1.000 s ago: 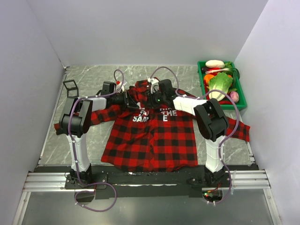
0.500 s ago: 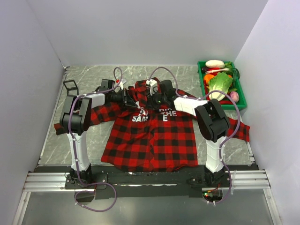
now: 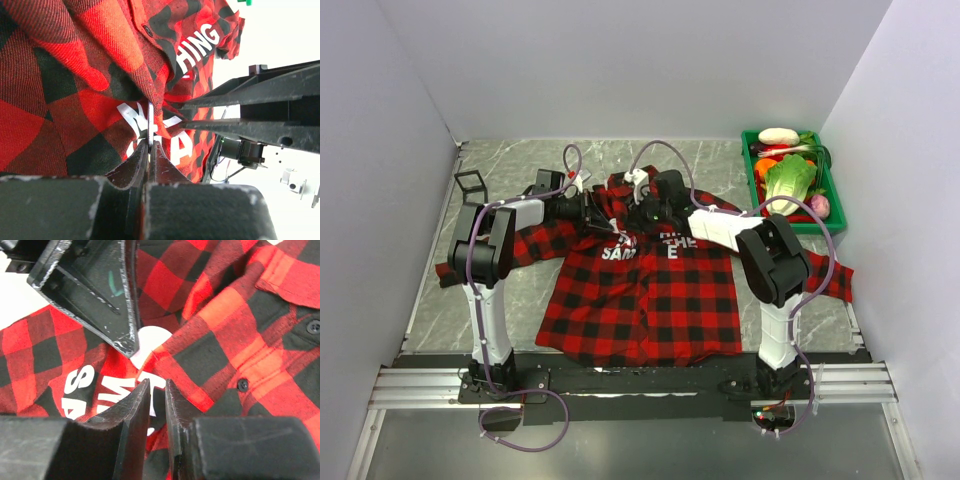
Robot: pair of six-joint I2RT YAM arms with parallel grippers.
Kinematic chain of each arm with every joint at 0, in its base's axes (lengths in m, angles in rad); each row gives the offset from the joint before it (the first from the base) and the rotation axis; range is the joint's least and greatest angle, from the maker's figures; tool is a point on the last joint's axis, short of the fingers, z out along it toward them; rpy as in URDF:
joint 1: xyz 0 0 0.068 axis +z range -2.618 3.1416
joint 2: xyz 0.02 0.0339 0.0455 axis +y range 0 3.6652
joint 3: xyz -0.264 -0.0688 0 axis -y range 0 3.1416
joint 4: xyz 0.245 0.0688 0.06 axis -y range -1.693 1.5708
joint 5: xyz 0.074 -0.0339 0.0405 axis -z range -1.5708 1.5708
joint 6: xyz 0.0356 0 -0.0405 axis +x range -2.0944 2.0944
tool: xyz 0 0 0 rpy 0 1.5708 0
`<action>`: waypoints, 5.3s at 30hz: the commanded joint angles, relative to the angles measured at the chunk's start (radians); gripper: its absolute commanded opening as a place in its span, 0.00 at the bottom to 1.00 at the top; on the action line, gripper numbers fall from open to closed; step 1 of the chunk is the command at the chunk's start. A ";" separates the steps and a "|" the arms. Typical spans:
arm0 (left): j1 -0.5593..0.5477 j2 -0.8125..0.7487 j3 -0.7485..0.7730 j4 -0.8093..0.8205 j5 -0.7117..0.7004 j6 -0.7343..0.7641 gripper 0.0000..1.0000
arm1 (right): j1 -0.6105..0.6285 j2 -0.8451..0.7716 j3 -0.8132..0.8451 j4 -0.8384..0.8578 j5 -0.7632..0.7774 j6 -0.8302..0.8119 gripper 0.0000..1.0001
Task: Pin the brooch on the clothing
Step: Pin the brooch to the clothes.
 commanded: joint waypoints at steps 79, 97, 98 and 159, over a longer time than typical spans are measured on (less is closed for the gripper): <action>-0.016 -0.113 0.001 0.001 0.100 0.040 0.01 | 0.016 -0.028 0.045 0.000 0.025 -0.020 0.15; -0.022 -0.115 0.030 -0.074 0.117 0.113 0.01 | 0.013 -0.041 0.032 0.001 0.020 -0.050 0.00; -0.022 -0.115 0.027 -0.068 0.122 0.101 0.01 | 0.013 -0.045 0.029 0.009 0.017 -0.048 0.00; -0.019 -0.108 0.067 -0.123 0.203 0.104 0.01 | 0.071 -0.104 0.024 -0.043 -0.003 -0.171 0.11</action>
